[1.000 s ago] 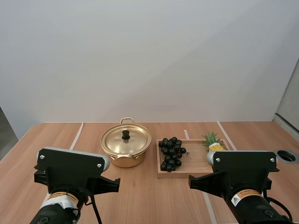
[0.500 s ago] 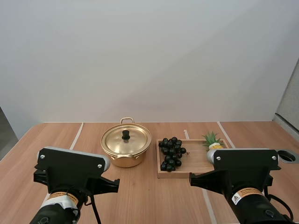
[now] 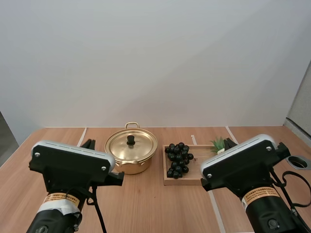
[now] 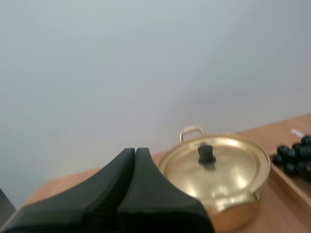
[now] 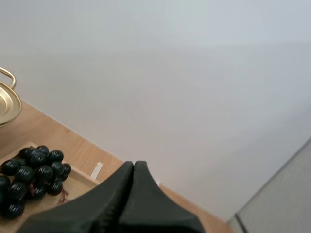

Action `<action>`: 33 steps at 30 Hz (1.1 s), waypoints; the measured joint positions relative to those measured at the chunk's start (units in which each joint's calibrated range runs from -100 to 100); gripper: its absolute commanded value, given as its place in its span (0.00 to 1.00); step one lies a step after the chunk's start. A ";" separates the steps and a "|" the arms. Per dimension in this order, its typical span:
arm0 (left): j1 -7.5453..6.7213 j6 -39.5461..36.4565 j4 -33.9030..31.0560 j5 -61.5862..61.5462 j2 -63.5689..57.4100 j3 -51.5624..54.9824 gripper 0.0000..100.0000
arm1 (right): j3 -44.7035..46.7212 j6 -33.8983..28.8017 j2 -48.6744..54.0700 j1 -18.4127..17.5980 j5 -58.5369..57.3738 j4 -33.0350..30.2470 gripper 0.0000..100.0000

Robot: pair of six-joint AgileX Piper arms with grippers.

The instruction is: Open the pot, put the grape inside, and close it

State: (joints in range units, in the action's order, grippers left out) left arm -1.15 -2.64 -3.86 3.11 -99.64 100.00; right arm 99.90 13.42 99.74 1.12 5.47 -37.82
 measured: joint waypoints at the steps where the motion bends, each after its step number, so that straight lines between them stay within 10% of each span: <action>1: 0.00 2.10 -0.46 7.86 0.00 0.00 0.02 | -0.68 0.09 0.00 0.00 3.13 -1.58 0.00; 8: 0.00 15.82 5.05 24.65 -0.12 -6.98 0.02 | -16.18 -2.52 -0.21 0.00 1.62 10.45 0.00; 15: 0.00 24.49 26.40 11.49 5.83 -30.06 0.02 | -43.63 -3.27 -12.25 0.00 -25.71 23.38 0.00; 20: 0.00 26.67 30.12 -6.08 16.25 -51.14 0.02 | -67.95 -3.27 -24.06 0.00 -45.17 27.10 0.00; 33: 5.12 -0.94 7.45 -73.64 47.85 -108.27 0.02 | -127.88 1.24 -54.75 0.00 -100.71 38.53 0.00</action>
State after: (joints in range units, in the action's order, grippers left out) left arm 3.97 -3.58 3.59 -70.54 -51.79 -8.27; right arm -27.98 14.66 44.99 1.12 -95.24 0.72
